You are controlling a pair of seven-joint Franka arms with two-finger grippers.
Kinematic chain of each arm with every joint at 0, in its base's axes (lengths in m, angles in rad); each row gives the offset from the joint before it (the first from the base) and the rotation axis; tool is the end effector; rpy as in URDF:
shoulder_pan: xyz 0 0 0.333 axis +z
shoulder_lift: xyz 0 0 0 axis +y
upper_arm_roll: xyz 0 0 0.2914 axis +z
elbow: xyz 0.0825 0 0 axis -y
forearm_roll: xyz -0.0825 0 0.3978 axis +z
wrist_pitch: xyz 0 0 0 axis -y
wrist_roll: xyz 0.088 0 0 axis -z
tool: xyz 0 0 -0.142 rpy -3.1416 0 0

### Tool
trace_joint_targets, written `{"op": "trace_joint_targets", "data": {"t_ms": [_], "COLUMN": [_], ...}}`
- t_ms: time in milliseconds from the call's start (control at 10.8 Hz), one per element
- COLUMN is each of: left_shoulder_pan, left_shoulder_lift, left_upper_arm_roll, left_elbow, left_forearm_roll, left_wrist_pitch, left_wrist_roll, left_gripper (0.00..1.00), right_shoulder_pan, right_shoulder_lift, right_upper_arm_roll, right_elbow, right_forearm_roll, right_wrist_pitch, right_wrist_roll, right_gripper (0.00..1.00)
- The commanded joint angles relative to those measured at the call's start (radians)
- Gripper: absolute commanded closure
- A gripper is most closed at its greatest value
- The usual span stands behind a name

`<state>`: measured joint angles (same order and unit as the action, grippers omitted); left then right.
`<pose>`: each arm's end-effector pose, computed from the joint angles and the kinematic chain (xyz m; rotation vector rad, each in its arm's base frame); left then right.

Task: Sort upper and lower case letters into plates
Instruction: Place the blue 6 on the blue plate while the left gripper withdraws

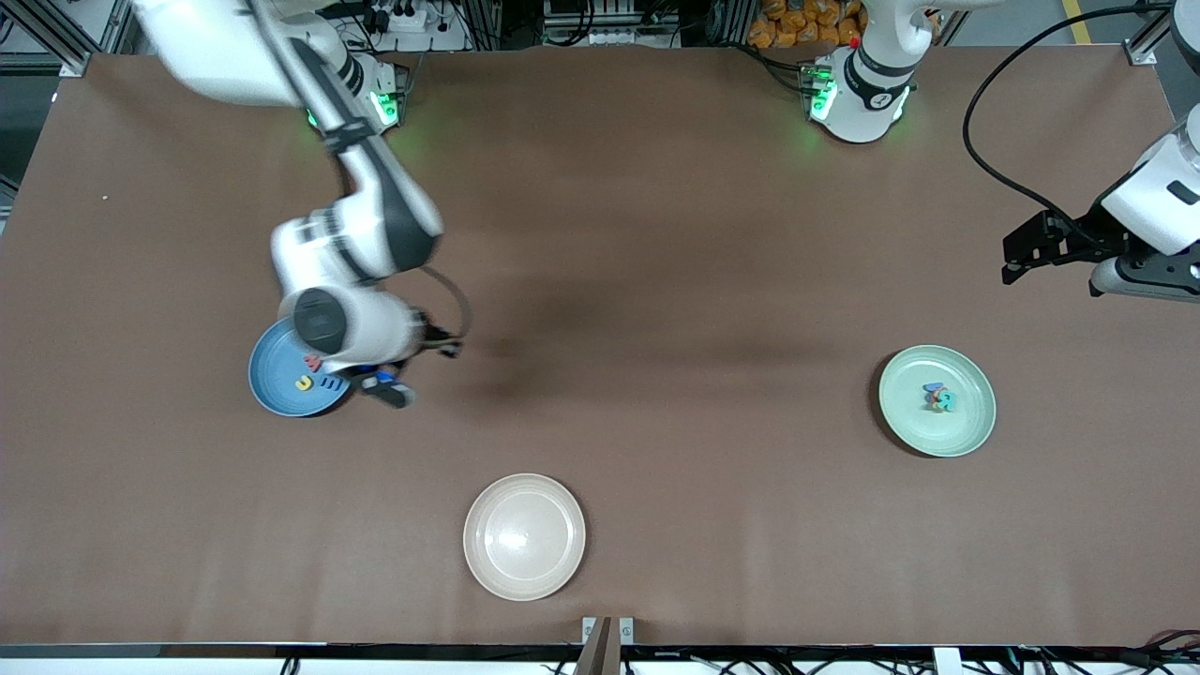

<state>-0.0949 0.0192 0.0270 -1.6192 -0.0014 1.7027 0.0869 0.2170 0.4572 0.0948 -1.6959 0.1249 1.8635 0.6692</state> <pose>0.5861 -0.0402 0.5422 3.1303 -0.2426 0.1010 0.5912 0.2024 0.2494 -3.0309 0.6373 0.5119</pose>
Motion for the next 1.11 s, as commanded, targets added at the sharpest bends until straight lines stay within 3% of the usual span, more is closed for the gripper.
{"op": "trace_joint_targets", "data": {"t_ms": [0,93,278,370,648,740,833,1018], "left_shoulder_pan": [0.056,0.063,0.090,0.095,0.095,0.095,0.099,0.087], "left_shoulder_lift": [-0.005,-0.005,-0.005,-0.008,-0.013,-0.018,-0.024,-0.039], "left_upper_arm_roll": [-0.065,-0.070,-0.097,-0.107,-0.099,-0.098,-0.104,-0.095], "left_elbow": [0.028,0.028,0.028,0.027,0.029,0.028,0.028,0.028], "left_forearm_roll": [-0.019,-0.017,-0.018,-0.015,-0.012,-0.005,0.003,0.008], "left_wrist_pitch": [-0.040,-0.043,-0.043,-0.049,-0.078,-0.078,-0.077,-0.077], "left_wrist_roll": [-0.070,-0.073,-0.078,-0.108,-0.153,-0.145,-0.147,-0.139], "left_gripper": [0.00,0.00,0.00,0.00,0.00,0.00,0.00,0.00], "right_shoulder_pan": [-0.135,-0.187,-0.264,-0.284,-0.316,-0.321,-0.318,-0.309], "right_shoulder_lift": [-0.011,0.004,0.009,0.009,0.026,0.028,0.028,-0.014], "right_upper_arm_roll": [0.010,0.009,0.009,0.009,0.008,0.009,0.008,0.011], "right_elbow": [-0.047,-0.050,-0.118,-0.164,-0.174,-0.176,-0.176,-0.150], "right_forearm_roll": [-0.014,-0.066,-0.085,-0.087,-0.140,-0.142,-0.142,-0.155], "right_wrist_pitch": [0.002,0.012,0.121,0.193,0.217,0.217,0.214,0.150], "right_wrist_roll": [-0.233,-0.305,-0.420,-0.434,-0.436,-0.436,-0.434,-0.483], "right_gripper": [1.00,1.00,1.00,1.00,0.98,0.32,0.00,0.00]}}
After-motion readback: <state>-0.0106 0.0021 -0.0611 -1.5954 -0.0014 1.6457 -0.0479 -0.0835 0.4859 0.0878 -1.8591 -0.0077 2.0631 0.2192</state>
